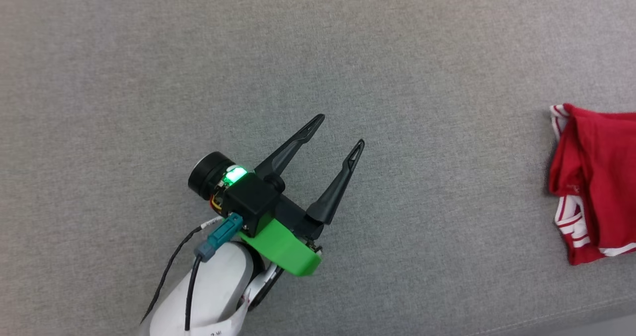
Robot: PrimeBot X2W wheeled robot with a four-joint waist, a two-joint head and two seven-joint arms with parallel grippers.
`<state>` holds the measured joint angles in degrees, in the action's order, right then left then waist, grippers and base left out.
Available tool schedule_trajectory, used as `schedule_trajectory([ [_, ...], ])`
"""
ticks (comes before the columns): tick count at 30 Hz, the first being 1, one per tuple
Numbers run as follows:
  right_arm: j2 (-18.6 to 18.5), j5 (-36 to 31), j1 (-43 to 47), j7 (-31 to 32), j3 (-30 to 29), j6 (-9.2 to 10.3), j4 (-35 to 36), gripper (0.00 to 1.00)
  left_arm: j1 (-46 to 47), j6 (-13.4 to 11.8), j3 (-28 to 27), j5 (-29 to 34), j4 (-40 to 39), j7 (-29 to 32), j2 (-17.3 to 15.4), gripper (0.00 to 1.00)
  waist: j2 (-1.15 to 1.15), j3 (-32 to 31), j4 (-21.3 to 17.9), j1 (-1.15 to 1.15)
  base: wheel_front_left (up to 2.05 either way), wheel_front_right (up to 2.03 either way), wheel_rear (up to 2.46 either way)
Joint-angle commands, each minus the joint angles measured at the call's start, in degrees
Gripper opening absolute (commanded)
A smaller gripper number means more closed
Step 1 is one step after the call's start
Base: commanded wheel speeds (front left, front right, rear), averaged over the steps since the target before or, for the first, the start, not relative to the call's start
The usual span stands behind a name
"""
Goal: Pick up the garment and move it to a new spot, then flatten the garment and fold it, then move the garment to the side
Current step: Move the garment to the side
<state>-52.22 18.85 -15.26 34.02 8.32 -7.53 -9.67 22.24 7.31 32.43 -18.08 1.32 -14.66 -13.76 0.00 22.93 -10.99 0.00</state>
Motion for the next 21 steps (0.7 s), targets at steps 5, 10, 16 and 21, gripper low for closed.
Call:
schedule_trajectory([
  [5,1.57,-2.19,-6.11,-7.16,-4.41,0.04,-7.82,0.0,4.33,0.17,1.07,1.07,-2.13,0.56,-1.87,1.0,0.0,9.68,-3.28,0.0,0.0,0.0,0.0],
  [10,3.24,-4.82,-11.3,-12.81,-8.1,0.04,-14.36,0.0,6.67,0.18,0.92,0.62,-5.44,2.02,-2.79,1.0,0.0,13.35,-2.58,0.0,0.0,0.0,0.0],
  [16,5.29,-7.98,-16.38,-16.01,-10.56,0.04,-21.29,0.0,8.05,-0.04,0.14,0.51,-7.27,3.01,-4.32,1.0,0.0,15.16,-1.54,0.0,0.0,0.0,0.0],
  [21,5.74,-10.19,-18.67,-17.47,-11.67,0.04,-25.28,0.0,8.14,-0.6,-0.39,0.42,-8.35,3.21,-4.94,1.0,0.0,15.81,-0.62,0.0,0.0,0.0,0.0],
])
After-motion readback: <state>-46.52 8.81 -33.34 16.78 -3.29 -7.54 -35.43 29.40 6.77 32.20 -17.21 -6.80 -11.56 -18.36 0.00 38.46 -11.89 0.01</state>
